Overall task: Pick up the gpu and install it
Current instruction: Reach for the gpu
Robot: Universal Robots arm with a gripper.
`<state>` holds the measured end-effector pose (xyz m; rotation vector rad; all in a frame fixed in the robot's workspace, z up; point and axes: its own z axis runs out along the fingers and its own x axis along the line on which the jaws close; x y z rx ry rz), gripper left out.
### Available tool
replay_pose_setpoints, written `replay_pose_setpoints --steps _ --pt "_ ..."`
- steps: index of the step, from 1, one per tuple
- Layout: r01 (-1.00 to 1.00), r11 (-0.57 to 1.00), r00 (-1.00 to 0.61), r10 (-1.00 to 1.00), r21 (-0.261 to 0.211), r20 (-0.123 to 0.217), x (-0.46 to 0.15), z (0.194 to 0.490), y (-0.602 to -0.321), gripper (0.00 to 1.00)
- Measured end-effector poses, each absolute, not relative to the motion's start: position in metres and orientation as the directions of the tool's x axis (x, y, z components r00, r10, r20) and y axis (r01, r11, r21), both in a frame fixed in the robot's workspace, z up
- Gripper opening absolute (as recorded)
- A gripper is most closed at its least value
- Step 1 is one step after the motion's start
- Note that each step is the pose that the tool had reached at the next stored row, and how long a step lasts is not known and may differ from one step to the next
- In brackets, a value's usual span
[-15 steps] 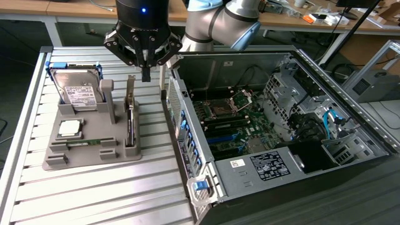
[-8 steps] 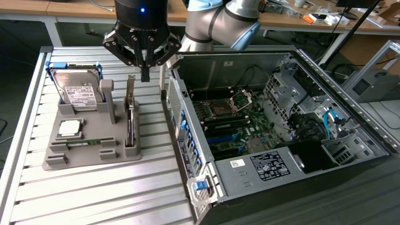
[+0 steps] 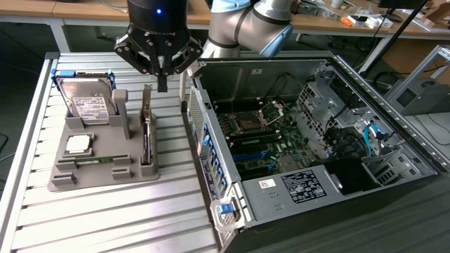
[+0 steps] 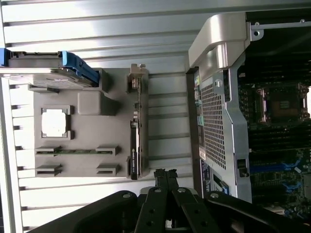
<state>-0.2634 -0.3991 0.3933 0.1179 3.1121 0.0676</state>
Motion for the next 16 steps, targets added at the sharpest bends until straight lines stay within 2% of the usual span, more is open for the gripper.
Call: replay_pose_setpoints --steps 16 --pt "0.075 0.996 -0.997 0.076 0.044 -0.025 -0.2678 0.3933 -0.3991 0.11"
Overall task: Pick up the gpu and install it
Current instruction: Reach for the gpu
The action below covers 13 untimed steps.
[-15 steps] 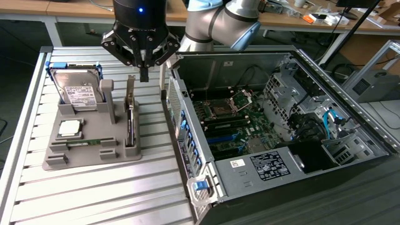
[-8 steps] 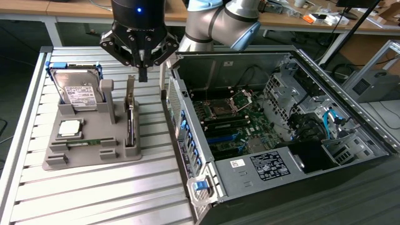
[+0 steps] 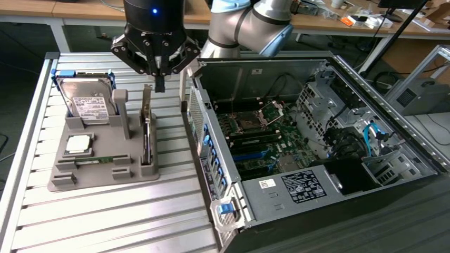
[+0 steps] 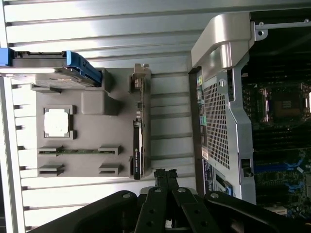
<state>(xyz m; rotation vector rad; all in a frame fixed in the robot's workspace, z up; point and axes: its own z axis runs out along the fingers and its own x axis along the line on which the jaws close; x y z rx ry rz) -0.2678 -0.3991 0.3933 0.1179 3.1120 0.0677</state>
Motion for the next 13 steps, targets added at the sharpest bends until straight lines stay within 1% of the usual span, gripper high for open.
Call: replay_pose_setpoints --steps 13 --pt "0.075 0.996 -0.997 0.076 0.044 -0.025 -0.274 0.3933 -0.3991 0.11"
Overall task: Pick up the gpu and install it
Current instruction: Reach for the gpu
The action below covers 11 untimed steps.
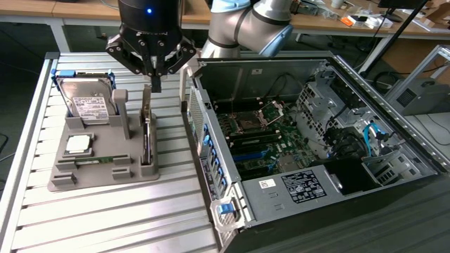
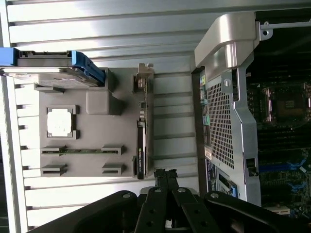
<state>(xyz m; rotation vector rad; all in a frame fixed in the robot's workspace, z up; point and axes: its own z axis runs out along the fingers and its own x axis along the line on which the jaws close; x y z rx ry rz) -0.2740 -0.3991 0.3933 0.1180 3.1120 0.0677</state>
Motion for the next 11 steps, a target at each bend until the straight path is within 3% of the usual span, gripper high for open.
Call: replay_pose_setpoints --steps 11 --pt "0.075 0.996 -0.997 0.076 0.044 -0.025 -0.2812 0.3933 -0.3991 0.11"
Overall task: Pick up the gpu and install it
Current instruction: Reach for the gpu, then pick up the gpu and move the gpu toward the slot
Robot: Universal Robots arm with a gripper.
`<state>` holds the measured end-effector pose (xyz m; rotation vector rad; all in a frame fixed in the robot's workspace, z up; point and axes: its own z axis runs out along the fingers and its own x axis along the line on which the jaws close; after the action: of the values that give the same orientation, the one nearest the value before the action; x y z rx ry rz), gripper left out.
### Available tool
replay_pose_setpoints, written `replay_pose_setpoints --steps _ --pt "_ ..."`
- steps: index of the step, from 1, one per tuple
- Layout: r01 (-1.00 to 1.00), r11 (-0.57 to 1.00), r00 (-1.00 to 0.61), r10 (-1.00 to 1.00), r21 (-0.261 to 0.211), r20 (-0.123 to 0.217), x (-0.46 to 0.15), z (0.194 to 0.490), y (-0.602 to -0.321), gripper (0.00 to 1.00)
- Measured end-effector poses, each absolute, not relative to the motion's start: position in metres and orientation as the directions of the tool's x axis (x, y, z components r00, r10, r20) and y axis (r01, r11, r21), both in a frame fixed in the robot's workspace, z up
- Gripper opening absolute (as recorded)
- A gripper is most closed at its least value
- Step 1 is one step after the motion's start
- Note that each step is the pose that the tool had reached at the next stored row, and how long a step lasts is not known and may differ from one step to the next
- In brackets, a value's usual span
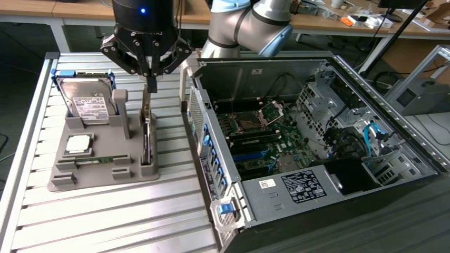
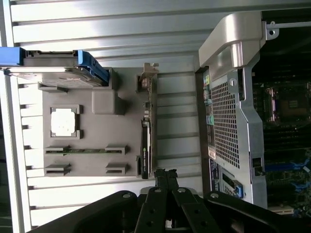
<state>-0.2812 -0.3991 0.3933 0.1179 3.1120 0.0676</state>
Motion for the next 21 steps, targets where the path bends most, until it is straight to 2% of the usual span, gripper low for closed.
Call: replay_pose_setpoints --steps 19,20,21 --pt "0.075 0.996 -0.997 0.076 0.044 -0.025 -0.2837 0.3933 -0.3991 0.11" --pt "0.075 0.996 -0.997 0.076 0.044 -0.025 -0.2836 0.3933 -0.3991 0.11" --pt "0.075 0.996 -0.997 0.076 0.044 -0.025 -0.2836 0.3933 -0.3991 0.17"
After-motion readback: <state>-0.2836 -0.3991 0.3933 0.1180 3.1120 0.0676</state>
